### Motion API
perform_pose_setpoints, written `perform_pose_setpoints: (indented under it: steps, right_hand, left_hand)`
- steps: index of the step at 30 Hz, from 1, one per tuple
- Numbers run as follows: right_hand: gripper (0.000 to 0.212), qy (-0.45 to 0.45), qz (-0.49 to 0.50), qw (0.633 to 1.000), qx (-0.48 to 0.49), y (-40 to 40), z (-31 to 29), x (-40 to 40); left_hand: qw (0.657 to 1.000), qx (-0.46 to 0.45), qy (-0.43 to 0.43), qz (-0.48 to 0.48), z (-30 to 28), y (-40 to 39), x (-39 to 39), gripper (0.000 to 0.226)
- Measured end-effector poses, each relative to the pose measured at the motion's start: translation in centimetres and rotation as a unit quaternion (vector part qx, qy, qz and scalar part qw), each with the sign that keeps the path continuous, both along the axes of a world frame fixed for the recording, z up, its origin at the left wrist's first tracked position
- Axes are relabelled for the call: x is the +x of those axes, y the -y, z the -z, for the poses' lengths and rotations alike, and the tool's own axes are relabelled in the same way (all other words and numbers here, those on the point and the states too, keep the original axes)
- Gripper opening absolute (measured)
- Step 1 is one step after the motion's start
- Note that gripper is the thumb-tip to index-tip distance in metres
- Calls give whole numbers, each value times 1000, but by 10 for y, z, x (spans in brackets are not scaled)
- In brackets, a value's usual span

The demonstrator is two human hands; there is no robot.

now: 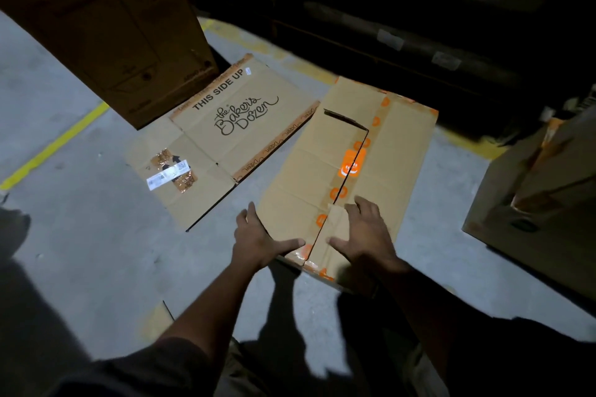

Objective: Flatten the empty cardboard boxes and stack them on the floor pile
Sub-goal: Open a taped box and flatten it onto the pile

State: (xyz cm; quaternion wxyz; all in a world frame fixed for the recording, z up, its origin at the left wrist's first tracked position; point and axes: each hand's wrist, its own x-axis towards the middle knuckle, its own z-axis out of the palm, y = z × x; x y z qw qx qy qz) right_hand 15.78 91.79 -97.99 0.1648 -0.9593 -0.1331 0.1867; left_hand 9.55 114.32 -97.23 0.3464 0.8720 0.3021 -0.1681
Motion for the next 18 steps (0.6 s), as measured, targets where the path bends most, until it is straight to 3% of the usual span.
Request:
perform_pose_setpoints:
  steps: [3, 7, 12, 14, 18]
  right_hand:
    - [82, -1, 35, 999, 20, -7, -9, 3]
    - [84, -106, 65, 991, 39, -7, -24, 22]
    - [94, -128, 28, 991, -11, -2, -36, 16]
    - [100, -135, 33, 990, -8, 2, -41, 15]
    - [100, -136, 30, 990, -2, 7, -53, 10]
  left_hand:
    - [994, 88, 17, 61, -4, 17, -18, 160]
    - [973, 150, 32, 174, -8, 32, -41, 163]
    - [920, 264, 107, 268, -10, 31, -49, 140]
    - [904, 270, 126, 305, -11, 31, -49, 138]
    - [910, 261, 69, 315, -26, 38, -43, 151]
